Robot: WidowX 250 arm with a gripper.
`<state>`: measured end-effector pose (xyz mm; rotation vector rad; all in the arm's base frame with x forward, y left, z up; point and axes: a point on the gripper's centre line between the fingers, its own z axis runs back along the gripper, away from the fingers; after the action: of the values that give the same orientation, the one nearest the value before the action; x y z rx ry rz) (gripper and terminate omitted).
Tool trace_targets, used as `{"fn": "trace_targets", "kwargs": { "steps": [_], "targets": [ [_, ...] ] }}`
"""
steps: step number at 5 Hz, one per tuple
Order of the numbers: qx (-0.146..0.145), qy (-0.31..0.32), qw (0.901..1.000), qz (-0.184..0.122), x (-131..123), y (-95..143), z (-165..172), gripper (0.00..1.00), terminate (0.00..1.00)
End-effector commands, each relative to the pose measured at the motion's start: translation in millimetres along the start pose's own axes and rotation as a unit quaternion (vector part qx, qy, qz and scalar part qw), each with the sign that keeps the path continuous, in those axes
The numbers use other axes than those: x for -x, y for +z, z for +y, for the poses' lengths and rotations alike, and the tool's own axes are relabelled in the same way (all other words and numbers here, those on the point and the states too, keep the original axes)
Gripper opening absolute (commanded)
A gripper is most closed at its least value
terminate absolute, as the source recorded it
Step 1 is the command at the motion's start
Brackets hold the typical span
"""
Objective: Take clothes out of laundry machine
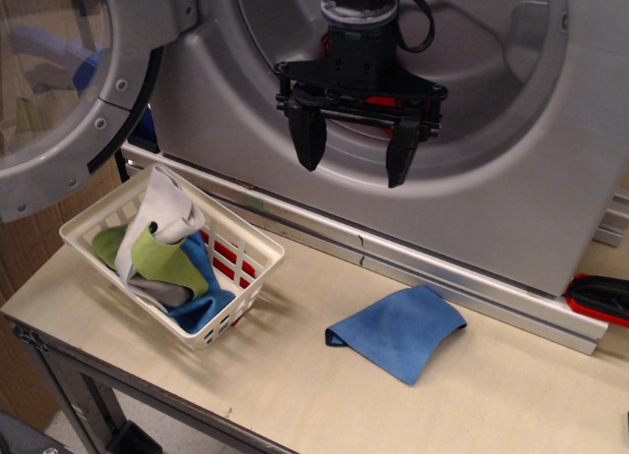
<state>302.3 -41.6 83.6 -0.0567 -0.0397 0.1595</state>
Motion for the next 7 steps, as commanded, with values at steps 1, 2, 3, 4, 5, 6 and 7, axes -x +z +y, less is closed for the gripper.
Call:
{"fn": "trace_targets", "kwargs": {
  "steps": [1, 2, 3, 4, 5, 6, 7],
  "targets": [
    [0.0, 0.0, 1.0, 0.0, 0.0, 0.0, 0.0, 1.0, 0.0],
    [0.0, 0.041, 0.9982, -0.045, -23.4, -9.7, 1.7, 1.0, 0.0],
    [0.042, 0.099, 0.9865, -0.124, -38.4, -10.0, 15.0, 1.0, 0.0],
    [0.085, 0.114, 0.9743, -0.174, -53.3, -6.5, 22.7, 1.0, 0.0],
    [0.102, 0.132, 0.9622, -0.215, -65.9, -2.7, 29.7, 1.0, 0.0],
    [0.118, 0.142, 0.9497, -0.253, -73.5, 5.7, 33.7, 1.0, 0.0],
    [0.133, 0.139, 0.9432, -0.271, -80.0, 16.8, 31.7, 1.0, 0.0]
  ]
}}
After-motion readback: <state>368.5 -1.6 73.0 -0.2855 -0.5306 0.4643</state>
